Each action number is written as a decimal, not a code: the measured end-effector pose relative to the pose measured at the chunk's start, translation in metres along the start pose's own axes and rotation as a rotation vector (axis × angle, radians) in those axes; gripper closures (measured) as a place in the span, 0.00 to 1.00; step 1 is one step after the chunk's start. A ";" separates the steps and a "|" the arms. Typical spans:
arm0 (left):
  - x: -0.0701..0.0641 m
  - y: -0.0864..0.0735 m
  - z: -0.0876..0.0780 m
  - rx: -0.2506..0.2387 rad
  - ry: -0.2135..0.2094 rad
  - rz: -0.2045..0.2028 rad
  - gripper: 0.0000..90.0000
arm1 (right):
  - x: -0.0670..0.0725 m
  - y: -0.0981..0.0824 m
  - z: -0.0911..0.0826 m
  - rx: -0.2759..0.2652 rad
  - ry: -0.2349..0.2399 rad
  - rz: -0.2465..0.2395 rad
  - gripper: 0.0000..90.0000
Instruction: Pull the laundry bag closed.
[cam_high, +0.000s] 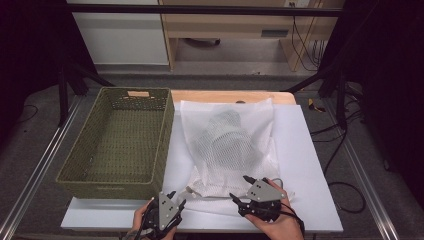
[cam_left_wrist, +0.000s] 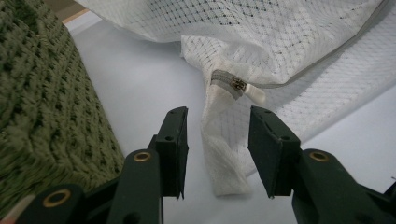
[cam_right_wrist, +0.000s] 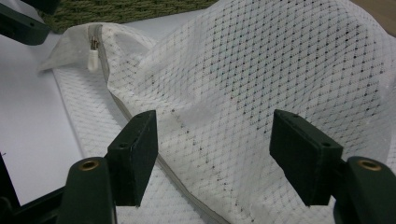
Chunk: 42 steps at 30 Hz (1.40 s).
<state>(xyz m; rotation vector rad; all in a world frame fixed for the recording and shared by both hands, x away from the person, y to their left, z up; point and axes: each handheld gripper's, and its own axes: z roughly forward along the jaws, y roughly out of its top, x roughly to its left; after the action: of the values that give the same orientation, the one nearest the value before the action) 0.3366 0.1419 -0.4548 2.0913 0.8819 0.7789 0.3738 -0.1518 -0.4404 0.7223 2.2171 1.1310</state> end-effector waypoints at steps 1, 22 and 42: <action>0.000 0.000 0.002 -0.001 -0.007 0.004 0.66 | 0.000 0.000 0.000 0.001 0.000 0.001 0.37; 0.006 -0.005 0.024 0.030 -0.024 -0.048 0.73 | 0.007 0.002 0.003 -0.001 0.033 -0.018 0.45; 0.009 -0.002 0.033 0.039 -0.044 -0.049 0.85 | 0.027 0.019 0.021 0.118 0.063 -0.042 0.64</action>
<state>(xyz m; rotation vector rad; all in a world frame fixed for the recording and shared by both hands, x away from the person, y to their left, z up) 0.3654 0.1376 -0.4722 2.1047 0.9275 0.6920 0.3722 -0.1126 -0.4411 0.6928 2.3567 1.0226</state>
